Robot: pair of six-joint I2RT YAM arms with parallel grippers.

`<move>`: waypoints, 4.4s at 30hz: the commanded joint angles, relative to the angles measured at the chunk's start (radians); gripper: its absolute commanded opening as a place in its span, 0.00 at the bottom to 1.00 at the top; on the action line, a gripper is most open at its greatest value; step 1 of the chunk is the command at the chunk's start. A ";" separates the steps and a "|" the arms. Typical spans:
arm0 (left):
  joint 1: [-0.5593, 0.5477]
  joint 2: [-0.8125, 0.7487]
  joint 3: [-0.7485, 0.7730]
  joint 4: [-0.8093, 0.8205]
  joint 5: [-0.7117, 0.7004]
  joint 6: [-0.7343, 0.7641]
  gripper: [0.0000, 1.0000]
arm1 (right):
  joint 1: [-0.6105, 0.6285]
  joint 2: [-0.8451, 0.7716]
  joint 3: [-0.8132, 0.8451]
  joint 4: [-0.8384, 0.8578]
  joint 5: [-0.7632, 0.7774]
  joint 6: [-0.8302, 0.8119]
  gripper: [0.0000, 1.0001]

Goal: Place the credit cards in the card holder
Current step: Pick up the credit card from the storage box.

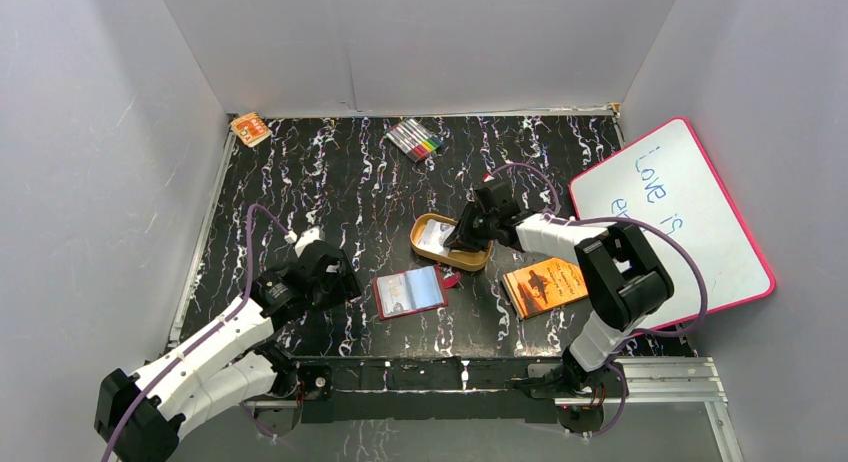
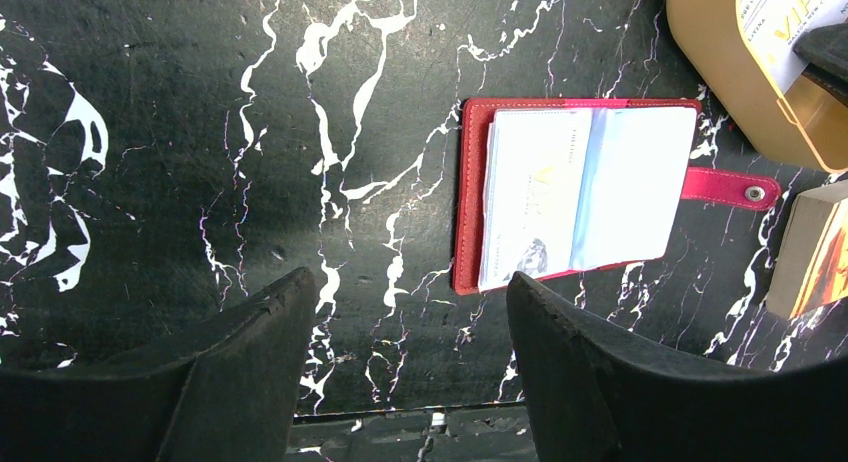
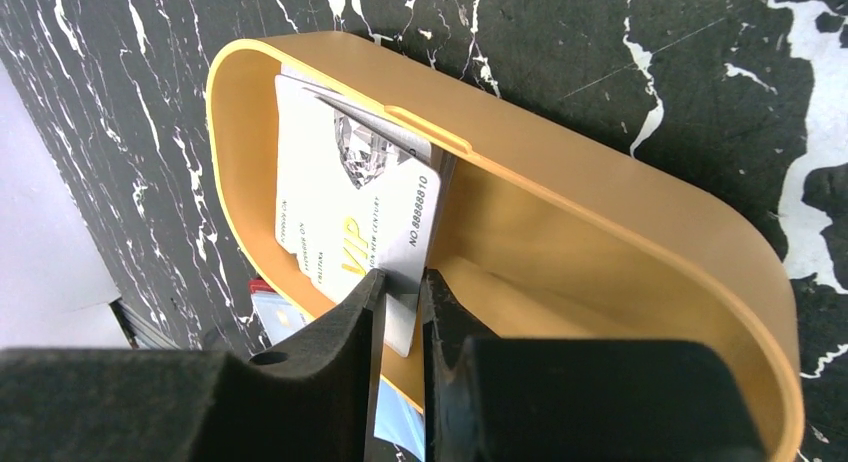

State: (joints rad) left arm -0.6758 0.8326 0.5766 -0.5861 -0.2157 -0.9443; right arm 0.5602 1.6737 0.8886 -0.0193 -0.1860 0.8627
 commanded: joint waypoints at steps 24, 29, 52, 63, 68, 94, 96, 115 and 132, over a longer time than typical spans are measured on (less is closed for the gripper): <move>0.006 0.011 0.081 -0.035 -0.042 -0.004 0.66 | -0.031 -0.359 0.099 -0.280 -0.109 0.290 0.00; 0.007 0.008 0.111 -0.037 -0.048 -0.006 0.66 | -0.073 -0.387 0.197 -0.434 -0.287 0.388 0.00; 0.006 -0.004 0.091 0.001 -0.002 -0.023 0.66 | -0.085 -0.495 0.090 -0.212 -0.609 0.445 0.00; 0.006 -0.210 0.097 0.212 0.094 -0.045 0.71 | -0.085 -0.560 -0.013 0.101 -0.780 0.221 0.00; 0.008 -0.304 0.058 0.487 0.207 -0.060 0.87 | -0.084 -0.575 -0.021 0.136 -0.837 0.150 0.00; 0.008 -0.058 0.053 0.880 0.524 -0.094 0.59 | -0.083 -0.585 0.009 0.237 -0.921 0.144 0.00; 0.008 -0.049 0.054 0.883 0.534 -0.094 0.57 | -0.083 -0.585 0.010 0.242 -0.922 0.149 0.00; 0.008 0.003 0.030 1.005 0.609 -0.138 0.43 | -0.023 -0.561 0.012 0.305 -0.888 0.185 0.00; 0.007 -0.065 0.000 0.948 0.537 -0.152 0.00 | -0.012 -0.565 -0.069 0.352 -0.816 0.221 0.00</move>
State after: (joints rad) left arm -0.6712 0.8116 0.5953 0.4316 0.3809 -1.1179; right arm 0.5449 1.1194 0.8322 0.2588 -1.0214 1.0740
